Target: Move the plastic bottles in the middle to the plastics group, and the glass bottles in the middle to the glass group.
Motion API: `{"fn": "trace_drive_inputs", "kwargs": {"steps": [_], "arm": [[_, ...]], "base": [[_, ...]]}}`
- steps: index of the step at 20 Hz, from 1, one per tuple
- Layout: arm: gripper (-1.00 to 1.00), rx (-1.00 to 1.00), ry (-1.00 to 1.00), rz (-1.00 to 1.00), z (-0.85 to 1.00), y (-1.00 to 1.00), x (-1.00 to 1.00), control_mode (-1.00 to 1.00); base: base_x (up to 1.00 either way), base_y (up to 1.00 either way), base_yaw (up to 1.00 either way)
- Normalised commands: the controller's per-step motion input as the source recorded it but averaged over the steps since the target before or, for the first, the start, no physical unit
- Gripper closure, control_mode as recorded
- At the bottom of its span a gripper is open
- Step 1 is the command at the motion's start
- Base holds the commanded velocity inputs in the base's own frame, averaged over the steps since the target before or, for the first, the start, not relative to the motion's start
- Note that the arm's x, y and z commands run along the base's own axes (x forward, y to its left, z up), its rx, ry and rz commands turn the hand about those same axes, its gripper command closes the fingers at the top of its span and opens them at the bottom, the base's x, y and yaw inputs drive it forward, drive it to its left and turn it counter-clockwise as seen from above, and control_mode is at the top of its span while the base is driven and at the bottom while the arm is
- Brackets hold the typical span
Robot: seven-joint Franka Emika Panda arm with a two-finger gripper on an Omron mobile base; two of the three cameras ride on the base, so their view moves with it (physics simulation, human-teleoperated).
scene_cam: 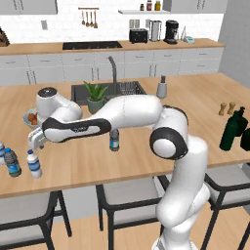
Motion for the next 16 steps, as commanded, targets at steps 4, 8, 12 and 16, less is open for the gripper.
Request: {"fn": "trace_drive_inputs", "kwargs": {"steps": [4, 8, 12, 16], "arm": [[-1.00, 0.00, 0.01, -0.07, 0.25, -0.97, -0.30, -1.00], [-1.00, 0.00, 0.08, -0.09, 0.24, -0.96, -0.28, -1.00], [-1.00, 0.00, 0.12, -0.09, 0.25, -0.92, -0.22, -1.00], [-1.00, 0.00, 0.13, -0.09, 0.23, -0.90, -0.19, -1.00]], "base": [[0.00, 0.00, 0.00], [0.00, 0.00, 0.00], [0.00, 0.00, 0.00], [0.00, 0.00, 0.00]]}}
